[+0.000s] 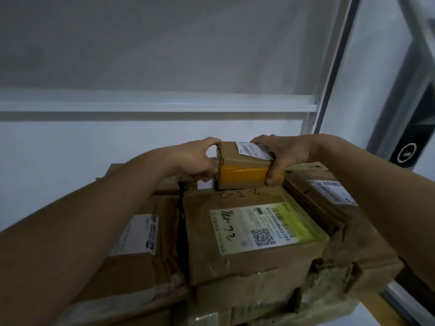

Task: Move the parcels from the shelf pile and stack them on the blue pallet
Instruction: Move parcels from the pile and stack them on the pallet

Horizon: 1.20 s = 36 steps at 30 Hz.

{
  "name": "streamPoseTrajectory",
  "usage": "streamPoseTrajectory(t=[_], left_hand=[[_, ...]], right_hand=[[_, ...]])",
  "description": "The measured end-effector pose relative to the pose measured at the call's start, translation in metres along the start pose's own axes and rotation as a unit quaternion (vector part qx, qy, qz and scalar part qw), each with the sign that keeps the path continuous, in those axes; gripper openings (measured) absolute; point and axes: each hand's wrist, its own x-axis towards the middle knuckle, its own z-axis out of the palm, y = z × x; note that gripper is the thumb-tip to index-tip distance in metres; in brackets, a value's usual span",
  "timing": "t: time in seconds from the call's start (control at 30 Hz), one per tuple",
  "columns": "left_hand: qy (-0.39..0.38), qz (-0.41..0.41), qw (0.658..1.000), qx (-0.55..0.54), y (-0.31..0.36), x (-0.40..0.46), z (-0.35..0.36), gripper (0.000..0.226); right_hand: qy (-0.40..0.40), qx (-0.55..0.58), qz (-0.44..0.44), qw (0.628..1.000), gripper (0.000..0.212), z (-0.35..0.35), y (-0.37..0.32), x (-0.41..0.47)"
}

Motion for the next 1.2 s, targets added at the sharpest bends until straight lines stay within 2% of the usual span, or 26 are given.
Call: streamPoseTrajectory(t=[0.2,0.3,0.37,0.47,0.67,0.8,0.9,1.0,1.1,1.2], left_hand=[[0.034,-0.073,0.997,0.019,0.01,0.002,0.005,0.07],[0.021,-0.122,0.991,0.052,0.011,-0.001,0.008,0.04],[0.02,-0.142,0.988,0.057,0.01,-0.002,0.012,0.031],[0.041,-0.142,0.987,0.07,0.009,0.0,0.018,0.03],[0.051,-0.14,0.984,0.098,0.011,0.003,0.026,0.032],[0.064,-0.142,0.987,0.046,0.012,0.006,0.028,0.025],[0.099,-0.148,0.984,0.005,0.016,0.01,0.027,0.024],[0.11,-0.153,0.979,-0.08,0.018,0.009,0.024,0.03],[0.081,-0.146,0.983,-0.072,0.016,0.012,0.022,0.045],[0.065,-0.14,0.987,-0.041,0.015,0.014,0.025,0.041]], right_hand=[[-0.05,0.043,-0.021,0.998,0.09,-0.008,0.014,0.001],[-0.066,0.049,-0.025,0.996,0.101,-0.012,0.013,0.001],[-0.075,0.043,-0.03,0.996,0.106,-0.013,0.013,0.003],[-0.085,0.041,-0.022,0.995,0.112,-0.014,0.014,0.006],[-0.103,0.021,-0.011,0.994,0.1,-0.014,0.019,0.007],[-0.098,-0.005,-0.016,0.995,0.094,-0.011,0.02,0.01],[-0.098,-0.018,-0.015,0.995,0.1,-0.009,0.022,0.011],[-0.106,0.002,-0.017,0.994,0.11,-0.009,0.025,0.008],[-0.11,0.051,-0.027,0.992,0.091,-0.007,0.027,0.006],[-0.099,0.052,-0.042,0.993,0.076,-0.004,0.027,0.005]])
